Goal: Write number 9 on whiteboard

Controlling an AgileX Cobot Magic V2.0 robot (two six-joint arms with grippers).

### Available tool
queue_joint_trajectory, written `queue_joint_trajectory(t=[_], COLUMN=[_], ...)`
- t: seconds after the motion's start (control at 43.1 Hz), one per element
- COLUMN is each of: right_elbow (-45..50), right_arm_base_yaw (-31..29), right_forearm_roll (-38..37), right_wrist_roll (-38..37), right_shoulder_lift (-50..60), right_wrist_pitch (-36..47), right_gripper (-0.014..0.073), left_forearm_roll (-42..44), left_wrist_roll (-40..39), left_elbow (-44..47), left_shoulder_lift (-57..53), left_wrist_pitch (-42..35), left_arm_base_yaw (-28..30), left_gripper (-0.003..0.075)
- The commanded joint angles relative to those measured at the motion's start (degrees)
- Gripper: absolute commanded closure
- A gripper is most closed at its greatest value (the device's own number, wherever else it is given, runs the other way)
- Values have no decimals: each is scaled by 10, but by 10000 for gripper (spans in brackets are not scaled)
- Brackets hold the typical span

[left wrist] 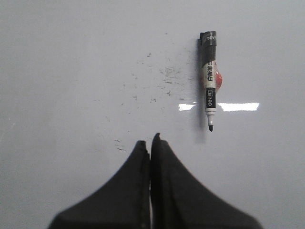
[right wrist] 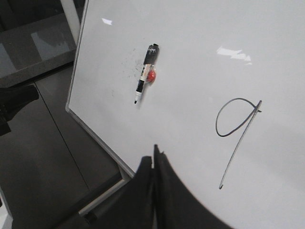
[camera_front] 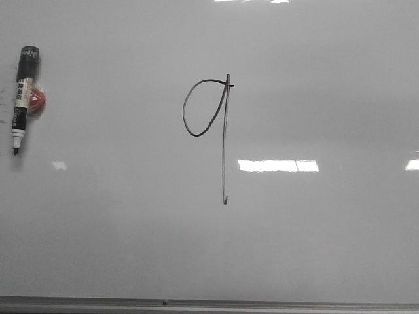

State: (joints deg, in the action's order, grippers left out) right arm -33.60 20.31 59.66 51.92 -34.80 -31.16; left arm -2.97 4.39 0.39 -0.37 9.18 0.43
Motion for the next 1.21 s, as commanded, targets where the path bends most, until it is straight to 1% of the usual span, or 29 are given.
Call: queue_joint_trajectory(t=[0.0, 0.859, 0.975, 1.045, 1.138, 1.184], right_elbow=[-15, -9, 9, 36, 93, 124], right_arm_base_yaw=[-4, -3, -3, -8, -44, -72], right_forearm_roll=[23, 20, -26, -66, -130, -174], right_wrist_roll=[2, 2, 1, -15, -78, -129], right_shoulder_lift=[1, 5, 42, 74, 123, 149], right_wrist_pitch=[18, 27, 69, 116, 181, 202], right_gripper=[700, 700, 700, 700, 700, 700], left_forearm_roll=[0, 0, 0, 0, 0, 0], left_wrist_roll=[-6, -6, -6, -6, -6, -6], left_elbow=[1, 1, 1, 1, 1, 1], left_shoulder_lift=[-10, -10, -10, -10, -10, -10], left_wrist_pitch=[-51, -51, -51, -51, -51, -51], left_arm_base_yaw=[1, 1, 1, 1, 1, 1], left_gripper=[739, 739, 739, 739, 739, 739])
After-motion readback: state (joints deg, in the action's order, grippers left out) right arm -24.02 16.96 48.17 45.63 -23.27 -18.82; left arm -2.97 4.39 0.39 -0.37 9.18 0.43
